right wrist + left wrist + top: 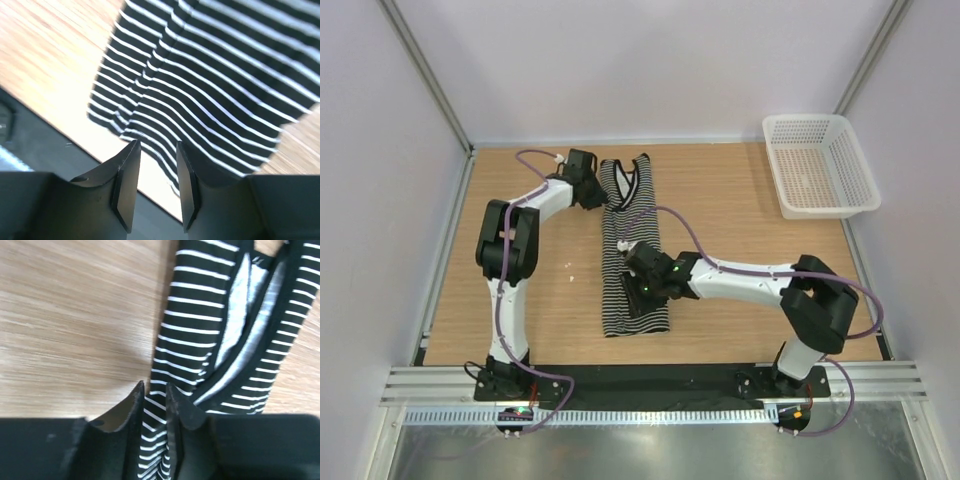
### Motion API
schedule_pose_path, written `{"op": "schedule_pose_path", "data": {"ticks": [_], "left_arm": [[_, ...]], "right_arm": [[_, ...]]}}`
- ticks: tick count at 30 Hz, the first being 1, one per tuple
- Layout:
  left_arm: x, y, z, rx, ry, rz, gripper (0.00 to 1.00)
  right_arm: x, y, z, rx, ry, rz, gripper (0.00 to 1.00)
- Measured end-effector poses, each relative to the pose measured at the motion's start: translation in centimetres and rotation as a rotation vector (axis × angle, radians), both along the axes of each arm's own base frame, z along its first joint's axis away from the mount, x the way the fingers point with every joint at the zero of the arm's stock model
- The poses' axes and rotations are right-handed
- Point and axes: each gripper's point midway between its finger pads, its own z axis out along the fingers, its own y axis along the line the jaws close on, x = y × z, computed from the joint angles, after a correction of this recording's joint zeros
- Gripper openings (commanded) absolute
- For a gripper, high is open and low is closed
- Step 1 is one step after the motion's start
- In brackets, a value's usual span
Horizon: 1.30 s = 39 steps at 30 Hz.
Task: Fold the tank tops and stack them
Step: Fold the tank top
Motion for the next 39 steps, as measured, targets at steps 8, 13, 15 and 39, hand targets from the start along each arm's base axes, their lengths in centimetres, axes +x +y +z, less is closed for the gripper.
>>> {"op": "schedule_pose_path", "data": {"ticks": [8, 13, 15, 39], "left_arm": [[-4.4, 1.3, 2.3, 0.040, 0.006, -0.044, 0.38], [-13.0, 2.3, 4.3, 0.033, 0.017, -0.071, 0.37], [-16.1, 1.5, 5.4, 0.020, -0.010, -0.107, 0.38], [-32.7, -3.6, 2.3, -0.128, 0.122, -0.356, 0.51]], "right_arm": [[0.8, -0.2, 5.9, 0.145, -0.085, -0.025, 0.37], [0.2, -2.1, 5.0, 0.158, -0.059, -0.050, 0.31], [-0.3, -2.8, 3.7, 0.149, -0.030, -0.058, 0.30], [-2.7, -5.0, 0.3, 0.206, 0.062, -0.154, 0.44]]}}
